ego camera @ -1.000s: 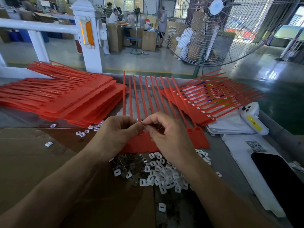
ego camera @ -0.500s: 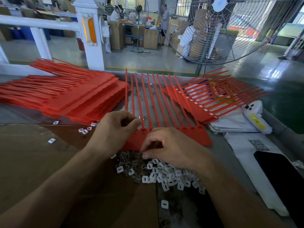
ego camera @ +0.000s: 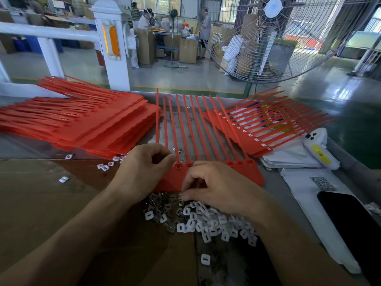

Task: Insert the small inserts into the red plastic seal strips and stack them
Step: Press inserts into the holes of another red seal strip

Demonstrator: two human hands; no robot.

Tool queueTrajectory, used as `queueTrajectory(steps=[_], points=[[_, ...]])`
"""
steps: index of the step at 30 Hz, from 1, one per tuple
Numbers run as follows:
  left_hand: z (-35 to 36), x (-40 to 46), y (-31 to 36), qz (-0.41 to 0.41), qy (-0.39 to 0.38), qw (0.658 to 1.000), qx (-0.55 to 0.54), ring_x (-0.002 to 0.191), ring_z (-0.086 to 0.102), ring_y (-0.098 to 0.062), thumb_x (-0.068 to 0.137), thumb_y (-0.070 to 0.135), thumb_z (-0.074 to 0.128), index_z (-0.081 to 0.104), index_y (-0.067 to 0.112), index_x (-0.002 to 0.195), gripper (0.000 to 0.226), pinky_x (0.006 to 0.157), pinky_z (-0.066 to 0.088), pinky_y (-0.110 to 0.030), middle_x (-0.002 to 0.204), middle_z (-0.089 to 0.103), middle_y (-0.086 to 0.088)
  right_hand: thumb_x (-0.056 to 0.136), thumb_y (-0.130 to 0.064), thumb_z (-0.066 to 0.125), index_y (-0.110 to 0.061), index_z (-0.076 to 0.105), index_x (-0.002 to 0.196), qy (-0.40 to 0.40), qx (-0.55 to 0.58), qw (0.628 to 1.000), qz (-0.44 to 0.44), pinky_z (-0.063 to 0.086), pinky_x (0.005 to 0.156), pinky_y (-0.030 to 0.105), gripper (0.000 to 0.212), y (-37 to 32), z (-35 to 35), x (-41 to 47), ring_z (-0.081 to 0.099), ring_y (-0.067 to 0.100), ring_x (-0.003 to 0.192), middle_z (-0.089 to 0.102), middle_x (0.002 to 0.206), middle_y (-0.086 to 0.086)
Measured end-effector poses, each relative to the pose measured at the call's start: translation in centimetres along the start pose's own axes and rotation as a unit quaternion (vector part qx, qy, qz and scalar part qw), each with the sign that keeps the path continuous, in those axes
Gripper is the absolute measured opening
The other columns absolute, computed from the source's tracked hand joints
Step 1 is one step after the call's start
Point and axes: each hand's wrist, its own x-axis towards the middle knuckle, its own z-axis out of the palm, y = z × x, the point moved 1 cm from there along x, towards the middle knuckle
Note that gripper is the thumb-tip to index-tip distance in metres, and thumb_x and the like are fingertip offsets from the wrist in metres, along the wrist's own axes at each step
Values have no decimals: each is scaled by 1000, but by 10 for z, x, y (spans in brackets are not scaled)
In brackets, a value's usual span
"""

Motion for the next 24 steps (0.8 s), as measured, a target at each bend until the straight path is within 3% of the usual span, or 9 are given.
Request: queueTrajectory(steps=[6,12,15,19,24], points=[[1,0,-2,7,-3,1000,4,47,52,4,96,30,69,73,25,79,18,46,38,-10,62,65,17,89,-33,80,-30,72,89,-16,-1,1000,10,54,86,30,8,-2,3,2,60,-2,90,63,95,-18],[1,0,-4,4,-9,1000,13,55,60,0,96,34,68,73,28,82,16,50,43,-15,71,70,13,92,-32,77,-32,69,90,-15,34,999,3,54,71,20,8,0,4,1,66,-3,82,69,89,-18],[0,0,-1,6,-15,1000,1,61,64,-5,95,32,69,75,27,83,14,55,50,-21,75,72,9,94,-32,74,-33,69,89,39,106,994,8,48,60,14,8,2,4,2,64,-2,69,70,83,-18],[0,-1,4,10,-63,997,-34,67,67,-20,96,34,67,76,25,86,16,60,53,-35,78,73,0,95,-31,73,-34,70,90,149,192,969,32,45,66,17,6,7,3,4,60,-3,69,68,79,-16],[0,-3,7,1,-100,992,-81,67,67,-16,95,31,69,76,23,90,12,59,50,-22,80,74,1,97,-24,70,-36,75,93,208,250,944,54,51,61,19,13,9,2,5,58,-3,61,67,71,-15]])
